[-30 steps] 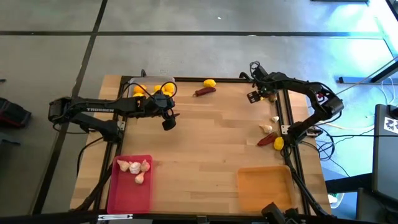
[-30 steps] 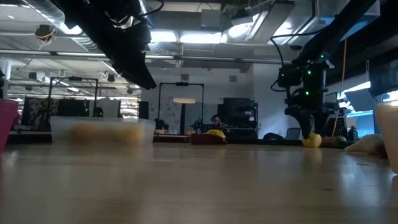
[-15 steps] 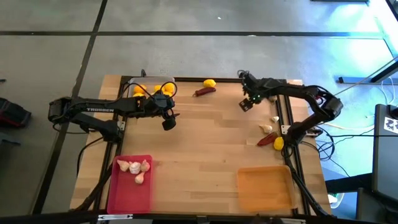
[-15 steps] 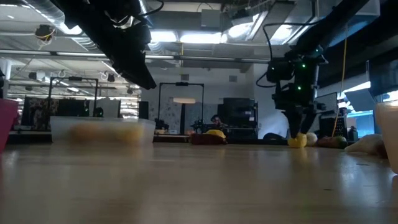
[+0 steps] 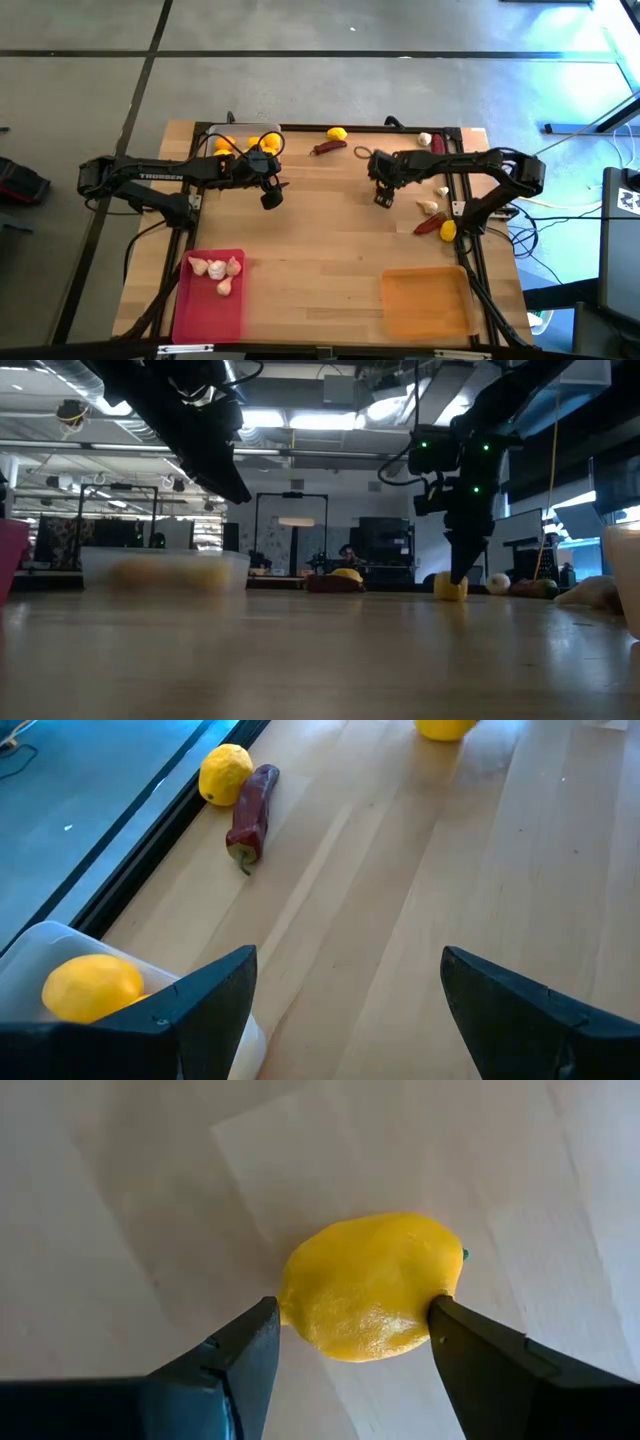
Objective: Sort produce into baskets
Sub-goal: Put the yellow lemon into the left white bin
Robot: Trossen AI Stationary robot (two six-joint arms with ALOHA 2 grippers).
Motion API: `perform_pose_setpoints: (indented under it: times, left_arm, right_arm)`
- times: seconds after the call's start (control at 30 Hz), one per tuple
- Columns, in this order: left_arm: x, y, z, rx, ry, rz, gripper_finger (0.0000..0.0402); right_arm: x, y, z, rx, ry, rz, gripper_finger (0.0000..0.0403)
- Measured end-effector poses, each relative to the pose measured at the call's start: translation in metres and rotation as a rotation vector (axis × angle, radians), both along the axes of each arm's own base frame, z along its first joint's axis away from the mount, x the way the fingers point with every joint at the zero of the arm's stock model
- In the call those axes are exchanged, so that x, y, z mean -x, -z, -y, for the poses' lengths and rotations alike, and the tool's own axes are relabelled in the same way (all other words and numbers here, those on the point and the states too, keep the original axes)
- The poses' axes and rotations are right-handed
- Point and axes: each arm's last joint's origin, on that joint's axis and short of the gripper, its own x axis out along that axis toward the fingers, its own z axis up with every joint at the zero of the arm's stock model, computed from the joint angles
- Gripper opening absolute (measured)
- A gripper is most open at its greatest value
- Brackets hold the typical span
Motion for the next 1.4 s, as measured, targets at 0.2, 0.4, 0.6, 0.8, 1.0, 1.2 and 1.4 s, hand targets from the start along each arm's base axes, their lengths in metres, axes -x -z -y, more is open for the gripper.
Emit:
perform_pose_setpoints:
  times: [0.2, 0.4, 0.6, 0.8, 1.0, 1.2, 1.4]
  left_arm:
    - [0.0, 0.0, 0.0, 0.0, 0.0, 0.0, 0.0313]
    - [0.0, 0.0, 0.0, 0.0, 0.0, 0.0, 0.0313]
    - [0.0, 0.0, 0.0, 0.0, 0.0, 0.0, 0.0313]
    - [0.0, 0.0, 0.0, 0.0, 0.0, 0.0, 0.0313]
    - [0.0, 0.0, 0.0, 0.0, 0.0, 0.0, 0.0313]
    - [0.0, 0.0, 0.0, 0.001, 0.0, 0.0, 0.0313]
    - [0.0, 0.0, 0.0, 0.0, 0.0, 0.0, 0.0313]
  right_arm:
    - [-0.008, -0.008, -0.018, 0.075, -0.076, -0.055, 0.0239]
    - [-0.014, -0.033, -0.027, 0.074, 0.032, 0.013, 0.0238]
    - [-0.015, -0.034, -0.028, -0.004, 0.33, 0.076, 0.0238]
    - [-0.018, -0.028, -0.026, 0.0, 0.469, 0.097, 0.0239]
    - [-0.026, -0.013, -0.022, 0.043, 0.5, 0.086, 0.0239]
    - [-0.032, 0.003, -0.02, 0.053, 0.527, 0.044, 0.0239]
    - [-0.032, 0.011, -0.019, 0.088, 0.527, -0.007, 0.0239]
